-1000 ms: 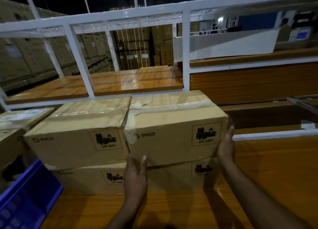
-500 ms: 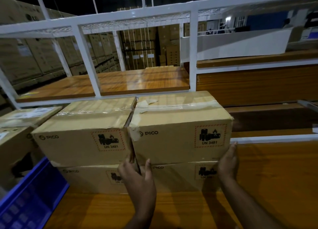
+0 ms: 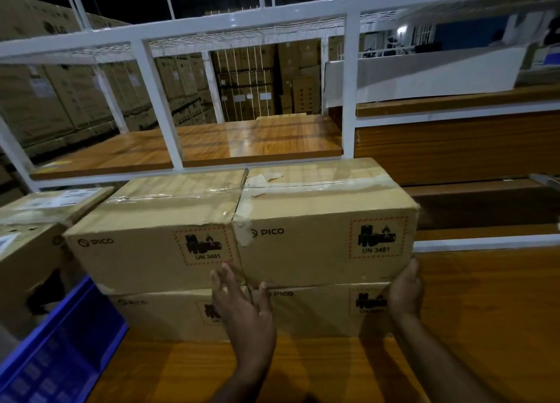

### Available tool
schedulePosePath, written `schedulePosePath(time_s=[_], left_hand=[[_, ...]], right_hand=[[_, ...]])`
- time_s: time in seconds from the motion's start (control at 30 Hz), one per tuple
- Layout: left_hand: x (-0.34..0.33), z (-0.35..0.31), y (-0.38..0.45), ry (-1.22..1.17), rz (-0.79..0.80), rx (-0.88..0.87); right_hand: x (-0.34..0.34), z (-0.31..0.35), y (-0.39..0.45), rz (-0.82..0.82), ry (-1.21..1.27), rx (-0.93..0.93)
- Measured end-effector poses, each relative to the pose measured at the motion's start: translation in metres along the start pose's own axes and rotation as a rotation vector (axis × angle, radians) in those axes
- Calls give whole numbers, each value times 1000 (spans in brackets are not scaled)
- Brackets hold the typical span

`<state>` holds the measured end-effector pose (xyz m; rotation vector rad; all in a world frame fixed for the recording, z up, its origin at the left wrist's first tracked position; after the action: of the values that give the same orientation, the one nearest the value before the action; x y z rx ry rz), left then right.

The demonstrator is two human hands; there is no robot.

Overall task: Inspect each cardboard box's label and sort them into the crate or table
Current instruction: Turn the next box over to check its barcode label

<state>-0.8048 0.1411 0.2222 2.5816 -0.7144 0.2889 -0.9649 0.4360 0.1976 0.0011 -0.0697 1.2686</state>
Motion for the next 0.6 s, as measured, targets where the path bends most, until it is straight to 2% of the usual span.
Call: schedulePosePath(time_s=[0.2,0.27,0.33,0.4,0.43,0.5,0.6], left_hand=[[0,2,0,25,32,-29],[3,-9,-1,57,20,-113],[6,-30,-3,91,14,-312],[3,-55,-6,142,44,-570],[-1,-67,-6,176,67,-685],[-8,-86,0,285,98,-836],[-16,-93,15,426,119,-911]], right_hand=[[0,-3,5,12,-71,72],[15,11,-4,-152,-233,263],[21,48,-36,-301,-400,619],[-1,82,-73,-309,-580,1008],[-16,93,-85,-288,-680,1135],[-40,111,-90,-236,-842,1220],[-56,120,-87,-232,-973,1226]])
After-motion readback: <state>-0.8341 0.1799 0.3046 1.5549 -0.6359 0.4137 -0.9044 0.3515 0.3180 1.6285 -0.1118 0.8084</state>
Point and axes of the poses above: each hand's wrist, its own y-axis towards the middle knuckle, its own x-axis out of the back of the hand, z = x × y, the point moved 9 cm from there along y, towards the middle knuckle, and after that the axes turned 8 degrees about -y, right-handed, at the moved point
